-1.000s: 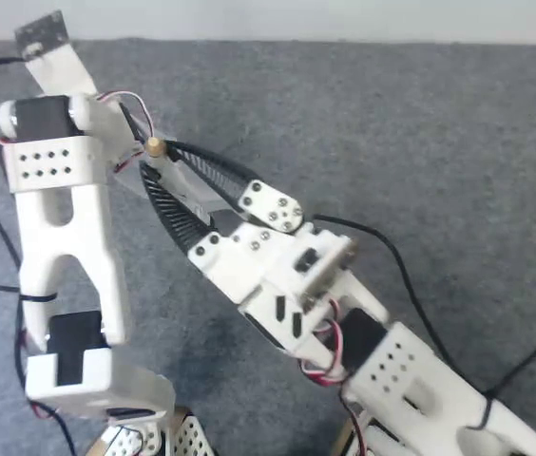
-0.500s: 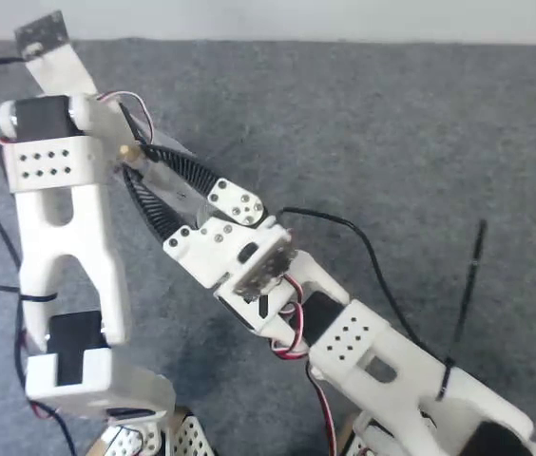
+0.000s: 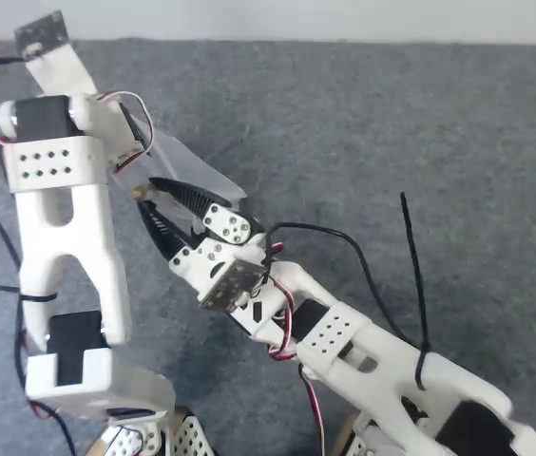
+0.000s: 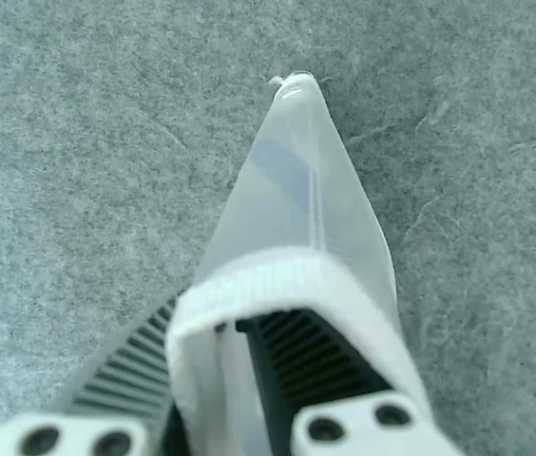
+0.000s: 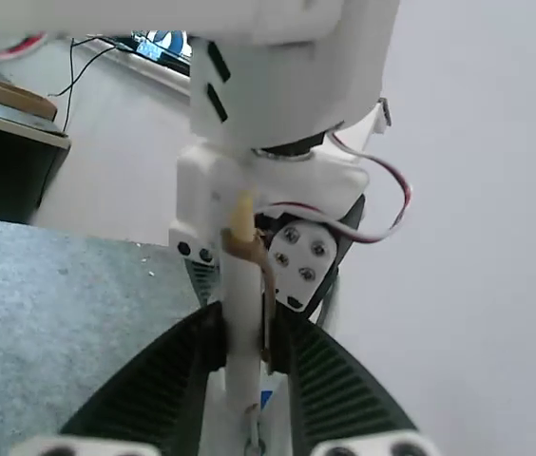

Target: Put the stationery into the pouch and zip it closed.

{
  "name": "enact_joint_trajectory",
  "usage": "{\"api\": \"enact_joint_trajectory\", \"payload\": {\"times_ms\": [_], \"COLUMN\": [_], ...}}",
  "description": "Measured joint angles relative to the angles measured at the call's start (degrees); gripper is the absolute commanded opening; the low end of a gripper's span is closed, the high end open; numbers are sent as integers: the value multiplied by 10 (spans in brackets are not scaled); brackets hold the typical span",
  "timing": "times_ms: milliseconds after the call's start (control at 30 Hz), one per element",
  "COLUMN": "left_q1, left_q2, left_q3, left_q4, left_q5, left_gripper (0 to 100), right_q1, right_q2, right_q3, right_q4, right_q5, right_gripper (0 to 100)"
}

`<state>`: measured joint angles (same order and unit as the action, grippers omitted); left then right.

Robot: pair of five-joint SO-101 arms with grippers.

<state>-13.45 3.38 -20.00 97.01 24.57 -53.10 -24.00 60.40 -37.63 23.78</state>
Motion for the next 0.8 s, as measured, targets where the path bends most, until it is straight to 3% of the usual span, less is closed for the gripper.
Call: {"api": "enact_joint_trajectory", "payload": {"times_ms": [200, 400, 800], "left_q1": [-1, -1, -1], "left_q2": [0, 0, 0], "left_q3": [0, 0, 0], "left_q4": [0, 0, 0], "left_q5": [0, 0, 0], "left_gripper": [10, 10, 10], "right_q1": [7, 13, 18], "right_q2": [26, 29, -35], "right_q3": [1, 2, 55], "right_q4": [-9, -11, -4], "right_q5": [4, 4, 4], "right_gripper": [29, 285, 220]}}
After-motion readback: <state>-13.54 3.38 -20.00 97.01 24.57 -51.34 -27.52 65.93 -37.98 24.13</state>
